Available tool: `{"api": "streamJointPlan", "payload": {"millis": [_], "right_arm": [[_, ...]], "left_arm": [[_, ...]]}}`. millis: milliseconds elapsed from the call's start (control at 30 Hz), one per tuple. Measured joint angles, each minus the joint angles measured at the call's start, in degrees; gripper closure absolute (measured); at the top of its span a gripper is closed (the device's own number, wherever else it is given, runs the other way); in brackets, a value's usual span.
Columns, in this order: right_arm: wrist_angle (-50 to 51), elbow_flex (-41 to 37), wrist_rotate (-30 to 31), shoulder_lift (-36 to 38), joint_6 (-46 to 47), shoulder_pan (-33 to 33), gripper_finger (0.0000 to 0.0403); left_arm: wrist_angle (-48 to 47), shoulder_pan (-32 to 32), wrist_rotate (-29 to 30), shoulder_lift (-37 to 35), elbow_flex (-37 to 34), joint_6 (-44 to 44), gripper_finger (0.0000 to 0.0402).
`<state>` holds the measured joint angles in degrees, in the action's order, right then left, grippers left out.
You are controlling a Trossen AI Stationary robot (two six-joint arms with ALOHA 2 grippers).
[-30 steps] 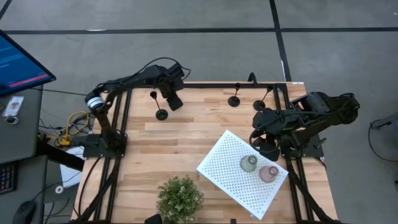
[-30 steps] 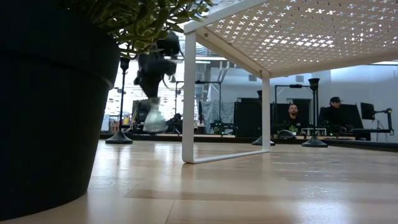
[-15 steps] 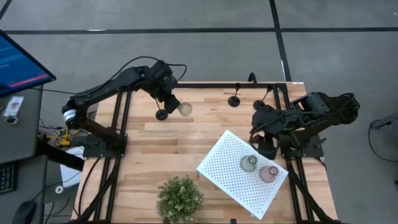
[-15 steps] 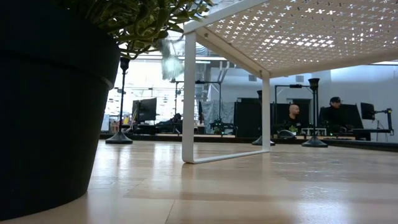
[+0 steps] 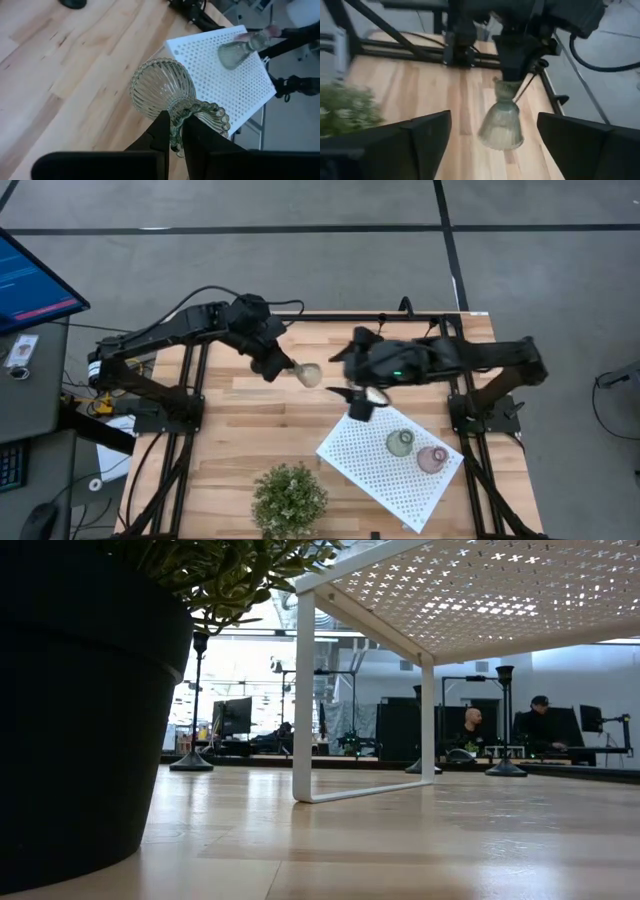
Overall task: Pick & Place candle stick holders
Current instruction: Put the green glass candle holder on the shelf aligned with green glass candle holders
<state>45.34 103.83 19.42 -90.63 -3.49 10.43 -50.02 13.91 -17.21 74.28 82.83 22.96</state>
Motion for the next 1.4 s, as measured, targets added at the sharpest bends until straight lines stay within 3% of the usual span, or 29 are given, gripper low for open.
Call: {"api": "streamJointPlan", "payload": {"millis": [333,533,967,1233,1400], "right_arm": [[-5.07,0.04,2.07,-6.97,-0.13,-2.86,0.0104],[-7.63,0.13,7.29,-7.89,-1.67,-4.30,0.0104],[-6.63,-0.06,8.88,-10.34,-2.67,-5.85,0.0107],[-6.24,0.07,12.18,-10.67,-2.62,-5.85,0.0165],[-5.09,0.08,12.22,-10.55,-2.05,-5.88,0.0247]], "left_arm": [[5.57,-0.89,5.57,0.39,0.00,9.78,0.0374],[9.58,-0.89,5.79,0.39,0.02,14.73,0.0374],[12.86,-0.89,5.81,0.39,0.02,17.72,0.0374],[13.22,-0.89,5.81,0.39,0.02,17.86,0.0374],[13.37,-0.92,6.27,0.44,0.00,18.07,0.0374]]}}
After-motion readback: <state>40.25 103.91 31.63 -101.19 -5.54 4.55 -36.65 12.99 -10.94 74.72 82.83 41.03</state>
